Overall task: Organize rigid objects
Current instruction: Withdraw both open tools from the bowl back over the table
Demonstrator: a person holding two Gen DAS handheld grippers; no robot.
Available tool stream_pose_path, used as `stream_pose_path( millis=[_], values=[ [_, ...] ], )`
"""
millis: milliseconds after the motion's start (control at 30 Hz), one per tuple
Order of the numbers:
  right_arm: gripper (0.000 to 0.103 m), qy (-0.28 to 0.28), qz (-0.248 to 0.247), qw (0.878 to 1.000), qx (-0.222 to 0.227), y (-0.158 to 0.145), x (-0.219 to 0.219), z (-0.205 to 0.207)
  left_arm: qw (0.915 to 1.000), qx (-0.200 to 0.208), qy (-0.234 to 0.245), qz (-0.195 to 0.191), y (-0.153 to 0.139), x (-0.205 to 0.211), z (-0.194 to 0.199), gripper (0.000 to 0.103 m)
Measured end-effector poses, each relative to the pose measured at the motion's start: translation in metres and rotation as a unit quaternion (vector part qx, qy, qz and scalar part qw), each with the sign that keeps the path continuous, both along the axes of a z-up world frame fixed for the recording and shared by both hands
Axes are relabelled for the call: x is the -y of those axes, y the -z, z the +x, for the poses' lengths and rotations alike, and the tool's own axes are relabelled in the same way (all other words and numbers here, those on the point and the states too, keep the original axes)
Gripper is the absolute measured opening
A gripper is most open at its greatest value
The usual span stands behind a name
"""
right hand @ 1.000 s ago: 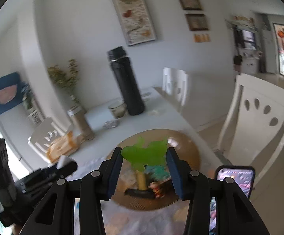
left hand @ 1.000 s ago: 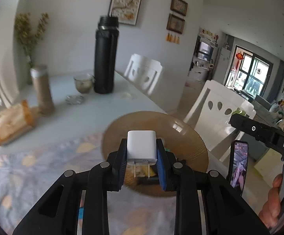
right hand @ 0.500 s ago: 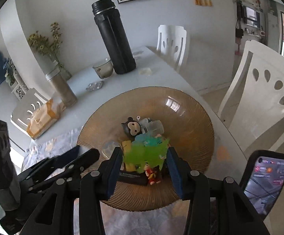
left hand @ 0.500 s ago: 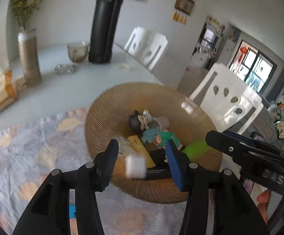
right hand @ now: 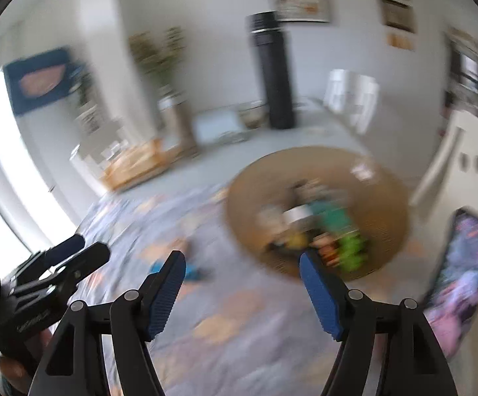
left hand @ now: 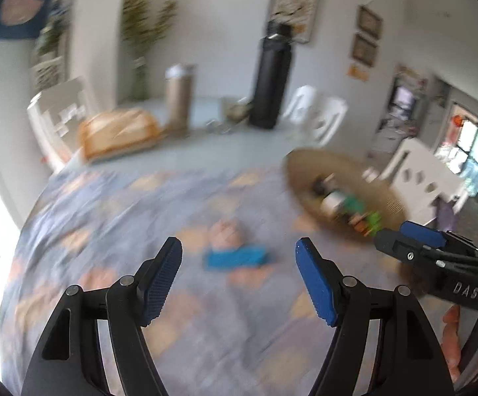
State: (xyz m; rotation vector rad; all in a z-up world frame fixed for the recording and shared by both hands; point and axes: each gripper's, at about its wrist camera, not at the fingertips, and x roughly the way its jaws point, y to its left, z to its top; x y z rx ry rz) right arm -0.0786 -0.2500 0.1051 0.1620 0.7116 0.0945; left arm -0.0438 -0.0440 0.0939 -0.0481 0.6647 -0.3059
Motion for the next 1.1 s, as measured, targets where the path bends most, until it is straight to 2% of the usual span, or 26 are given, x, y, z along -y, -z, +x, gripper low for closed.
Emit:
stream_pose_path(
  millis=[100, 233, 267, 333, 433, 500, 633, 733, 800, 933, 1100],
  values=[
    [0.071, -0.014, -0.024, 0.999, -0.031, 0.045, -0.030, 0.009, 0.9980, -0.020, -0.045, 0.038, 0.032, -0.022, -0.006, 0.070],
    [0.071, -0.021, -0.061, 0.997, -0.034, 0.081, -0.049, 0.010, 0.9959, -0.041, -0.074, 0.033, 0.065, -0.049, -0.012, 0.070],
    [0.071, -0.023, -0.085, 0.995, -0.053, 0.090, -0.056, 0.014, 0.9948, -0.055, -0.082, 0.026, 0.069, -0.054, -0.011, 0.070],
    [0.072, -0.021, -0.107, 0.992, -0.057, 0.093, -0.061, 0.016, 0.9948, -0.051, -0.088, -0.001, 0.067, -0.063, -0.010, 0.070],
    [0.085, -0.023, -0.121, 0.990, -0.073, 0.098, -0.065, 0.021, 0.9929, -0.072, -0.095, -0.002, 0.072, -0.065, -0.005, 0.070],
    [0.085, -0.019, -0.128, 0.989, -0.078, 0.100, -0.065, 0.021, 0.9930, -0.080, -0.087, 0.000, 0.074, -0.062, -0.003, 0.070],
    [0.085, -0.011, -0.131, 0.989, -0.072, 0.098, -0.064, 0.017, 0.9946, -0.057, -0.081, 0.030, 0.070, -0.051, -0.012, 0.071],
    [0.088, -0.014, -0.143, 0.987, -0.067, 0.097, -0.069, 0.014, 0.9952, -0.036, -0.076, 0.050, 0.067, -0.044, -0.019, 0.080],
    [0.088, -0.021, -0.153, 0.986, -0.064, 0.097, -0.073, 0.013, 0.9951, -0.022, -0.072, 0.064, 0.064, -0.039, -0.023, 0.081],
    [0.089, -0.025, -0.160, 0.985, -0.064, 0.098, -0.075, 0.013, 0.9946, -0.022, -0.068, 0.075, 0.064, -0.034, -0.023, 0.081],
    [0.089, -0.027, -0.144, 0.987, -0.064, 0.098, -0.072, 0.014, 0.9944, -0.027, -0.070, 0.075, 0.065, -0.035, -0.021, 0.081]
  ],
)
